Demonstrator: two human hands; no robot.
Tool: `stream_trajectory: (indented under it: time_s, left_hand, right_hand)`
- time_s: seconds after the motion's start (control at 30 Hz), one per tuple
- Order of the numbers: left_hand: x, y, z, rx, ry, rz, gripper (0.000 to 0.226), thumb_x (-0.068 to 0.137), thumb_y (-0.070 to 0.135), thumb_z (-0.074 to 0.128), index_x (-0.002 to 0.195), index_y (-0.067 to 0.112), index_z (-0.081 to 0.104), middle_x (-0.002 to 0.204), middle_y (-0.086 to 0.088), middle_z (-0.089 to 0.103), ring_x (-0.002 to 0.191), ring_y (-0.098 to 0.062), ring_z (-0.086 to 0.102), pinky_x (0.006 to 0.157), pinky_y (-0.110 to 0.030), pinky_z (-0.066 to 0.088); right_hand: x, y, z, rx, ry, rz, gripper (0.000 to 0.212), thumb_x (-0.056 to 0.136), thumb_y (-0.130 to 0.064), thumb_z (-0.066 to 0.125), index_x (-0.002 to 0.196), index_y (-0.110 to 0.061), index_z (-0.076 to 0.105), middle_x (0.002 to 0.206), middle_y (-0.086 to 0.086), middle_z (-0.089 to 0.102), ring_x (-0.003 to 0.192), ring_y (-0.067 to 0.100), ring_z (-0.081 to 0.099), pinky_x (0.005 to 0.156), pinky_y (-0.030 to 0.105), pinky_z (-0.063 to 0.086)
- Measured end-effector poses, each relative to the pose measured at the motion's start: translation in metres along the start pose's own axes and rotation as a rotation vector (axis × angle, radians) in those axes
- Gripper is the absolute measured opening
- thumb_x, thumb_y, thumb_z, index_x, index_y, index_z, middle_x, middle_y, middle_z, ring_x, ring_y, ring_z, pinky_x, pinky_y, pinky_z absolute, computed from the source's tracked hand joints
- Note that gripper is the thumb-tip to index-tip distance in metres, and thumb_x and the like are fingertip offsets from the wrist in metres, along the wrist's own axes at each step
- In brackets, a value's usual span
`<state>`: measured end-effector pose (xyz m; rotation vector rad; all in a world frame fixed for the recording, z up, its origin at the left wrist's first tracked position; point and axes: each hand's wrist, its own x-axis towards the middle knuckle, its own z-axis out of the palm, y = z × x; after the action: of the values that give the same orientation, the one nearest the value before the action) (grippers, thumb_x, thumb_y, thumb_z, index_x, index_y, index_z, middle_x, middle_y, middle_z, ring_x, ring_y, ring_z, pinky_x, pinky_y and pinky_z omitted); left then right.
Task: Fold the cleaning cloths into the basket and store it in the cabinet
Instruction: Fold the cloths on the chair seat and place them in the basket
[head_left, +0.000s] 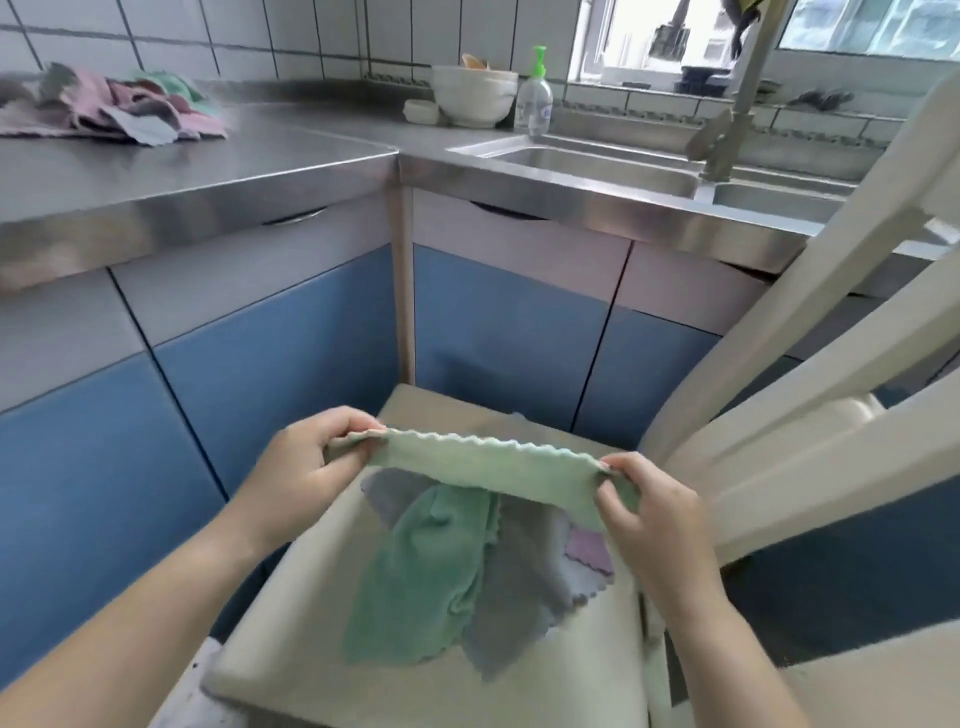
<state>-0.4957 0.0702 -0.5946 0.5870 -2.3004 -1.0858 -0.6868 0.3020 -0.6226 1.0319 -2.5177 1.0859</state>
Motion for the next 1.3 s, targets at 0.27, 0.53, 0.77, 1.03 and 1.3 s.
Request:
stream_trajectory:
  time_s: [0.27, 0.53, 0.77, 1.03, 1.3]
  left_hand:
    - [-0.061, -0.068, 0.057, -0.06, -0.079, -0.338, 0.01, 0.09, 0.027, 0.061, 0.083, 0.029, 0.067, 0.084, 0.01, 0.069, 0.074, -0.005, 0.061, 0.068, -0.024, 0.046]
    - [0.005, -0.091, 0.069, -0.19, 0.16, -0.408, 0.017, 0.089, 0.03, 0.061, 0.084, 0.015, 0.065, 0.083, -0.01, 0.068, 0.082, -0.029, 0.064, 0.072, -0.047, 0.052]
    - [0.061, -0.129, 0.086, -0.174, 0.157, -0.476, 0.03, 0.088, 0.039, 0.061, 0.089, 0.008, 0.064, 0.078, -0.013, 0.065, 0.066, -0.022, 0.057, 0.061, -0.036, 0.047]
    - [0.081, -0.154, 0.106, -0.131, 0.106, -0.558, 0.025, 0.089, 0.036, 0.06, 0.093, 0.012, 0.066, 0.09, -0.006, 0.07, 0.081, -0.027, 0.066, 0.071, -0.043, 0.054]
    - [0.073, -0.149, 0.107, 0.076, 0.162, -0.485, 0.04, 0.091, 0.024, 0.059, 0.128, 0.012, 0.051, 0.127, -0.006, 0.053, 0.109, -0.018, 0.052, 0.093, -0.028, 0.04]
  right_hand:
    - [-0.047, 0.042, 0.042, 0.014, -0.324, 0.192, 0.003, 0.088, -0.026, 0.063, 0.086, -0.026, 0.065, 0.08, -0.017, 0.066, 0.079, 0.007, 0.061, 0.064, 0.021, 0.042]
    - [0.024, 0.041, 0.07, 0.119, -0.185, 0.271, 0.008, 0.087, -0.034, 0.063, 0.083, -0.028, 0.065, 0.08, -0.02, 0.064, 0.08, -0.004, 0.055, 0.061, 0.016, 0.041]
    - [0.076, 0.054, 0.104, 0.021, -0.256, 0.337, 0.013, 0.088, -0.038, 0.061, 0.084, -0.026, 0.062, 0.082, -0.012, 0.063, 0.079, 0.008, 0.055, 0.056, 0.022, 0.037]
    - [0.089, 0.08, 0.136, -0.085, -0.319, 0.368, 0.016, 0.088, -0.036, 0.061, 0.09, -0.022, 0.067, 0.088, -0.006, 0.067, 0.081, 0.014, 0.057, 0.065, 0.029, 0.044]
    - [0.086, 0.076, 0.144, -0.136, -0.213, 0.315, 0.034, 0.093, -0.03, 0.053, 0.123, -0.016, 0.059, 0.125, 0.004, 0.059, 0.113, 0.022, 0.055, 0.092, 0.035, 0.046]
